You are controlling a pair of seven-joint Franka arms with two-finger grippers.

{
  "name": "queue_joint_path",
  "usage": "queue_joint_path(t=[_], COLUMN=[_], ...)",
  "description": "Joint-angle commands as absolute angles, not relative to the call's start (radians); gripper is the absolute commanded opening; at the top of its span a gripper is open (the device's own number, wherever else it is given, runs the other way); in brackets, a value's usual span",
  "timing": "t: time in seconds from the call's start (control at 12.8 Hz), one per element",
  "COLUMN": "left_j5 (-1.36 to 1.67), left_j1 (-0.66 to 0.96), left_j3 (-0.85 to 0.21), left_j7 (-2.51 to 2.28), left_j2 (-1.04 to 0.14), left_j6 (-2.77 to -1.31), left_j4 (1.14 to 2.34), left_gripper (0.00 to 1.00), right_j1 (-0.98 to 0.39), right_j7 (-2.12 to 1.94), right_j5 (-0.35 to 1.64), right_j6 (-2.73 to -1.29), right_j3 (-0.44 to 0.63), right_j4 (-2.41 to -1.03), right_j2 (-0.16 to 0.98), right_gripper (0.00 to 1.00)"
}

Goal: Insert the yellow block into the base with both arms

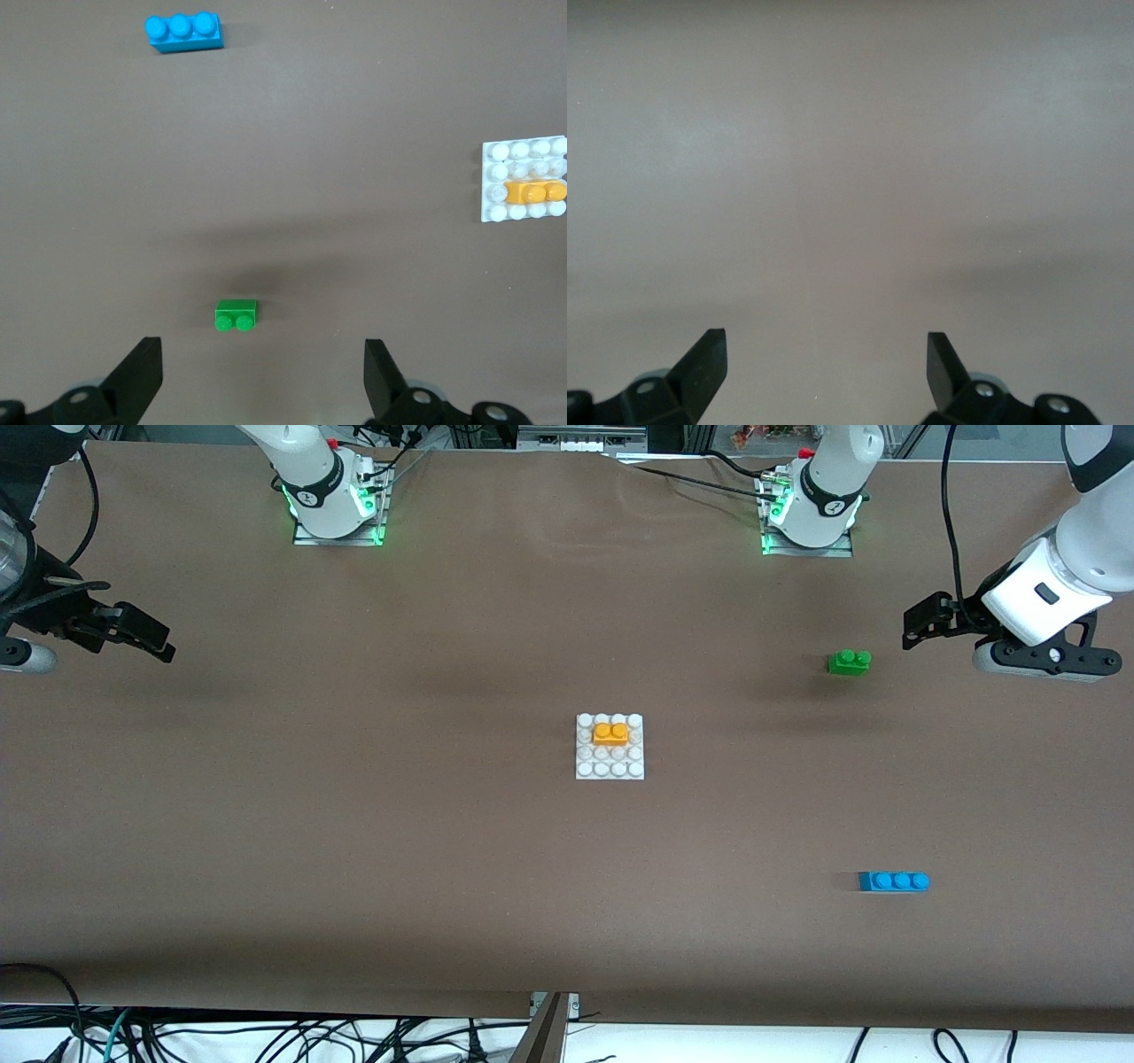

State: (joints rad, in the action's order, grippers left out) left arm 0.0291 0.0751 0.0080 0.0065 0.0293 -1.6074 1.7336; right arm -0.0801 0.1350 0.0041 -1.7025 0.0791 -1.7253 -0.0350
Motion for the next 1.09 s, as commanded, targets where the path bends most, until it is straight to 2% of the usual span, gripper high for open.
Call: queue_joint_path(t=[0.0,1.02], left_j5=[-0.002,0.009], left_j1=[0.067,0.067], left_j3=[0.0,0.003], left_j7=[0.008,0.003], left_j2=[0.026,0.015], left_j6=[-1.586,-1.586], left_j4=[1.71,1.672], left_gripper=[1.0,1.0], right_j1=[-0.069,-0.071], right_j7=[0.14,0.14], right_j5=[-0.006,-0.006], right_j6=[-1.701,-1.7], right_j3=[0.066,0.066], right_j4=[-1.729,-1.729], right_j2=[-0.043,-0.043], right_gripper=[1.0,1.0])
